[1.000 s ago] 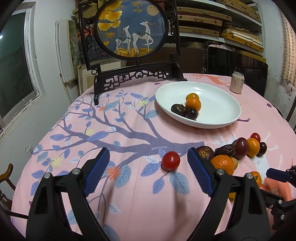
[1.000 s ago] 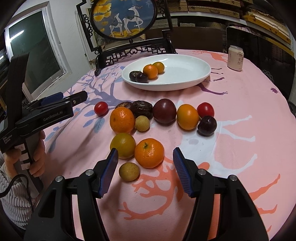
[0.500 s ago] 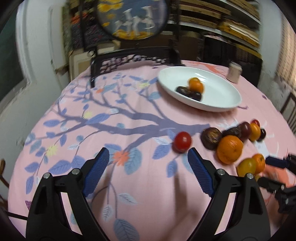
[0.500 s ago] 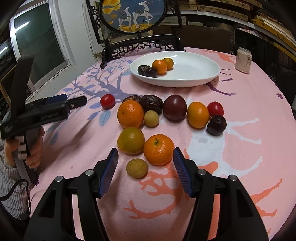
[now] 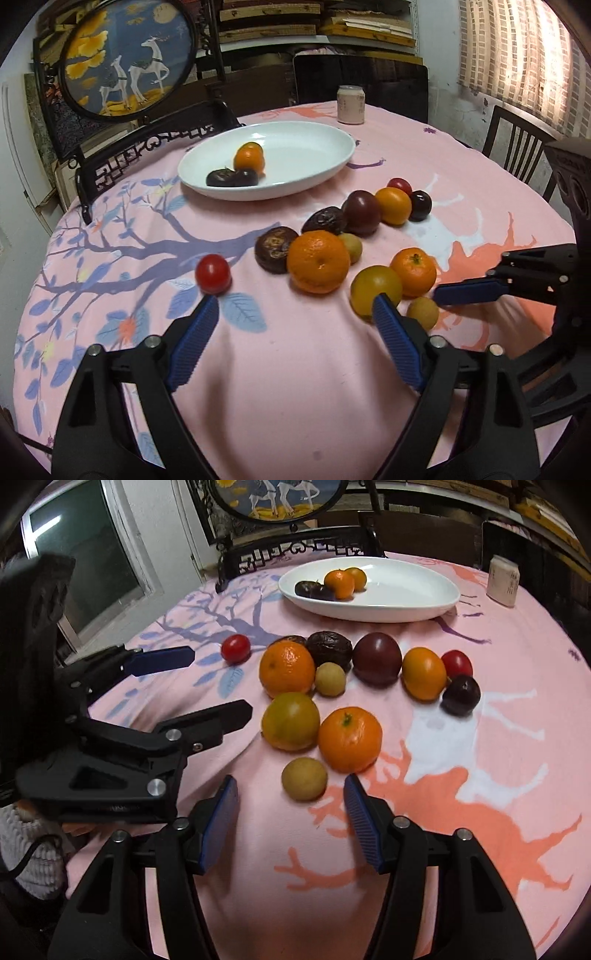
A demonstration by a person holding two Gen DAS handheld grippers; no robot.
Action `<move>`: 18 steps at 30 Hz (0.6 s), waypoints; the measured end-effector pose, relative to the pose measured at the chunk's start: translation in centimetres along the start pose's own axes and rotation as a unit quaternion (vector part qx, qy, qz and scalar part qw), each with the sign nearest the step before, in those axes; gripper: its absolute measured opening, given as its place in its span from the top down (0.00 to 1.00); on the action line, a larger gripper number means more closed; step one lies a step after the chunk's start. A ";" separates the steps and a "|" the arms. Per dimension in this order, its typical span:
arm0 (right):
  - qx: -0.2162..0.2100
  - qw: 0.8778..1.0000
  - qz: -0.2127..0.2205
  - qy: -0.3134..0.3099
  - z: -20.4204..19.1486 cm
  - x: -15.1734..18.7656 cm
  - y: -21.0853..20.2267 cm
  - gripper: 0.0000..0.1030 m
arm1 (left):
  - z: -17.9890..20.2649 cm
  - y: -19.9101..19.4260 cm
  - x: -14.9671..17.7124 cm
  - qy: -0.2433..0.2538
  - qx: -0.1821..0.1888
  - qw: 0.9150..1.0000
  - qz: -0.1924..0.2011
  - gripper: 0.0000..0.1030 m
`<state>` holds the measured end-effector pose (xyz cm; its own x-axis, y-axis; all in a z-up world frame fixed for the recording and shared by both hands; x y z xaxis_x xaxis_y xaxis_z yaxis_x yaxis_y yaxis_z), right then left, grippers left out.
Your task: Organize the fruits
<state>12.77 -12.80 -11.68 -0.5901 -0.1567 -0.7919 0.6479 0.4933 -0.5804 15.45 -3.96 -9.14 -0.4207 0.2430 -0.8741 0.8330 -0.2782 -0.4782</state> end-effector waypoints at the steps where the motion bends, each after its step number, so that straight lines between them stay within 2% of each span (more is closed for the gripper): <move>1: -0.001 1.000 -0.004 0.000 0.0 0.0 0.2 0.46 | -0.1 0.1 0.0 -0.005 0.001 1.000 -0.003 0.17; 3: 0.000 1.000 -0.005 -0.006 -0.1 -0.4 0.7 0.56 | -0.5 0.2 0.2 -0.019 0.008 1.000 -0.009 0.17; 5: -0.003 1.000 -0.009 -0.007 -0.1 -0.7 1.1 0.59 | -0.6 0.1 0.2 -0.026 0.011 1.000 -0.007 0.19; 6: -0.001 1.000 -0.010 -0.013 -0.1 -0.8 1.3 0.69 | -0.7 0.0 0.1 -0.028 0.012 1.000 -0.005 0.19; 7: 0.002 1.000 -0.010 -0.015 0.1 -1.0 1.5 0.75 | -0.8 -0.1 0.0 -0.030 0.015 0.999 -0.004 0.19; 10: -0.007 1.000 -0.007 -0.007 0.7 -0.8 0.7 0.75 | -0.4 -0.2 0.0 -0.031 0.027 0.999 -0.004 0.19; 13: 0.013 1.000 0.020 -0.002 2.3 -0.6 -1.5 0.76 | 1.1 -0.1 0.2 -0.005 0.039 0.999 -0.008 0.19; 18: 0.038 0.994 0.050 0.091 7.1 -0.8 -3.3 0.75 | 3.8 1.4 0.3 0.032 0.052 0.998 -0.028 0.22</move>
<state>14.49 -20.39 -10.51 -0.5934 0.0513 -0.8033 0.7384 0.4317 -0.5180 15.08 -7.82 -10.44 -0.4382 0.3184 -0.8406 0.7663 -0.3565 -0.5345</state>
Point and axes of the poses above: each gripper's, at about its wrist camera, not at the fingertips, and y roughly the way its jaws point, z to its right, x to its underside, the point moved 7 cm from there along y, roughly the way its jaws point, and after that the axes turned 15 degrees about z, right-handed, at the moved point
